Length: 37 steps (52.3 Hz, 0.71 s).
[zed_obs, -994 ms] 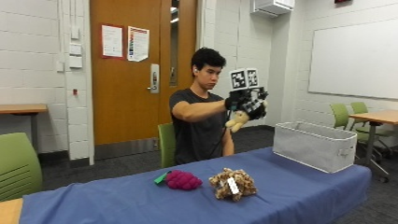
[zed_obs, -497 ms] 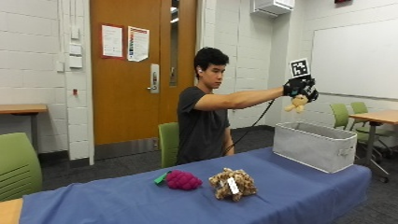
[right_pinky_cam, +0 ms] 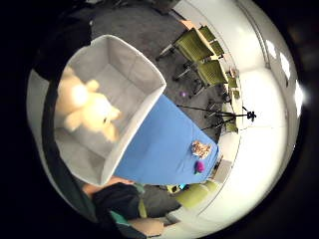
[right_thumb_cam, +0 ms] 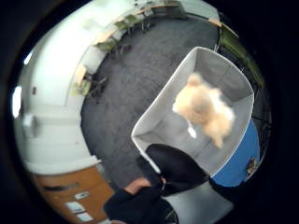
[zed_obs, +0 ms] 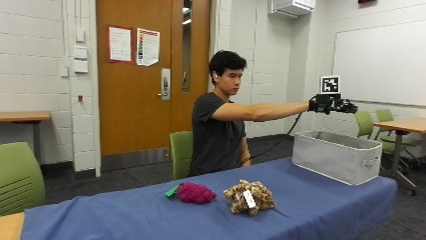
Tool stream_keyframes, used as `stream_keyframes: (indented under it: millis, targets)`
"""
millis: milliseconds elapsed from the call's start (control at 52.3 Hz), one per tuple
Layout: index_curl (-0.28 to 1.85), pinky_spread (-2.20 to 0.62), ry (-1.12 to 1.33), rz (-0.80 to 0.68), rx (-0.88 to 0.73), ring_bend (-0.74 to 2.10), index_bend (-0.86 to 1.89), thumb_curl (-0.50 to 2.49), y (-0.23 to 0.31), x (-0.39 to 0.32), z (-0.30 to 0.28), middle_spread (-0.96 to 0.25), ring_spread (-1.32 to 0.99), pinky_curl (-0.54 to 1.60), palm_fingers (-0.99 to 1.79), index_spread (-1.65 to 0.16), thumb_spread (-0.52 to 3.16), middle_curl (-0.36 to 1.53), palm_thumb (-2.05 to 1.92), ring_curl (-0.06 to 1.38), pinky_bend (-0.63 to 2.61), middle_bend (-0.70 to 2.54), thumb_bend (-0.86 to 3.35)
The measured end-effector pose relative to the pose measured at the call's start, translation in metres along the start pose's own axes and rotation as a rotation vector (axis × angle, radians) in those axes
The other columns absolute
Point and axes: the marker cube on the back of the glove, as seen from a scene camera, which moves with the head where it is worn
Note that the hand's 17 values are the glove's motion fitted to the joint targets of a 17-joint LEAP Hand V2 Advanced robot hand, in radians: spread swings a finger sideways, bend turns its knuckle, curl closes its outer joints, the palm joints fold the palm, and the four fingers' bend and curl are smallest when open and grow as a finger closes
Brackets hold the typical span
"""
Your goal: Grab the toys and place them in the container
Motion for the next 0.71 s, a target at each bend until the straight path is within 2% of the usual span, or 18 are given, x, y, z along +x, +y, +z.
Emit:
stream_keyframes:
  millis: [76, 153, 210, 268, 382, 459, 497, 573, 707]
  targets:
    - [0.6, -0.28, 0.066, -0.001, 0.011, 0.81, 0.11, 0.62, 0.009, -0.012, -0.006, -0.11, -0.29, 0.41, -0.13, -0.19, 1.02, 0.5, 0.02, 0.36, 0.95, 0.43, -0.09]
    - [0.55, -0.24, 0.174, -0.031, 0.032, 0.72, 0.1, 0.56, 0.024, -0.028, -0.012, -0.07, -0.26, 0.39, -0.17, -0.15, 1.01, 0.47, -0.06, 0.31, 0.94, 0.35, -0.09]
    - [0.53, -0.22, 0.167, -0.052, 0.046, 0.67, 0.12, 0.52, 0.035, -0.01, -0.019, -0.06, -0.24, 0.38, -0.15, -0.14, 1.01, 0.46, -0.09, 0.3, 0.92, 0.32, -0.09]
    - [0.52, -0.2, 0.015, -0.109, 0.066, 0.63, 0.14, 0.48, 0.054, 0.007, -0.032, -0.05, -0.23, 0.38, -0.12, -0.14, 1.0, 0.45, -0.11, 0.28, 0.89, 0.3, -0.09]
    - [0.49, -0.18, 0.023, -0.108, 0.078, 0.58, 0.15, 0.41, 0.085, 0.081, -0.041, -0.04, -0.23, 0.36, -0.08, -0.15, 0.99, 0.44, -0.12, 0.27, 0.85, 0.27, -0.1]
    - [0.48, -0.17, 0.193, 0.062, 0.082, 0.56, 0.16, 0.37, 0.1, 0.152, -0.035, -0.04, -0.24, 0.35, -0.05, -0.16, 0.99, 0.44, -0.12, 0.26, 0.82, 0.26, -0.1]
    - [0.48, -0.17, 0.189, 0.087, 0.08, 0.54, 0.17, 0.36, 0.112, 0.183, -0.033, -0.04, -0.24, 0.35, -0.04, -0.16, 0.98, 0.44, -0.13, 0.26, 0.81, 0.26, -0.1]
    - [0.48, -0.16, 0.213, 0.301, 0.087, 0.51, 0.19, 0.33, 0.129, 0.246, -0.025, -0.05, -0.25, 0.34, -0.02, -0.18, 0.97, 0.44, -0.12, 0.26, 0.78, 0.25, -0.1]
    - [0.49, -0.14, 0.196, 0.423, 0.068, 0.44, 0.22, 0.28, 0.16, 0.326, -0.001, -0.05, -0.26, 0.32, -0.02, -0.21, 0.96, 0.43, -0.13, 0.24, 0.72, 0.24, -0.1]
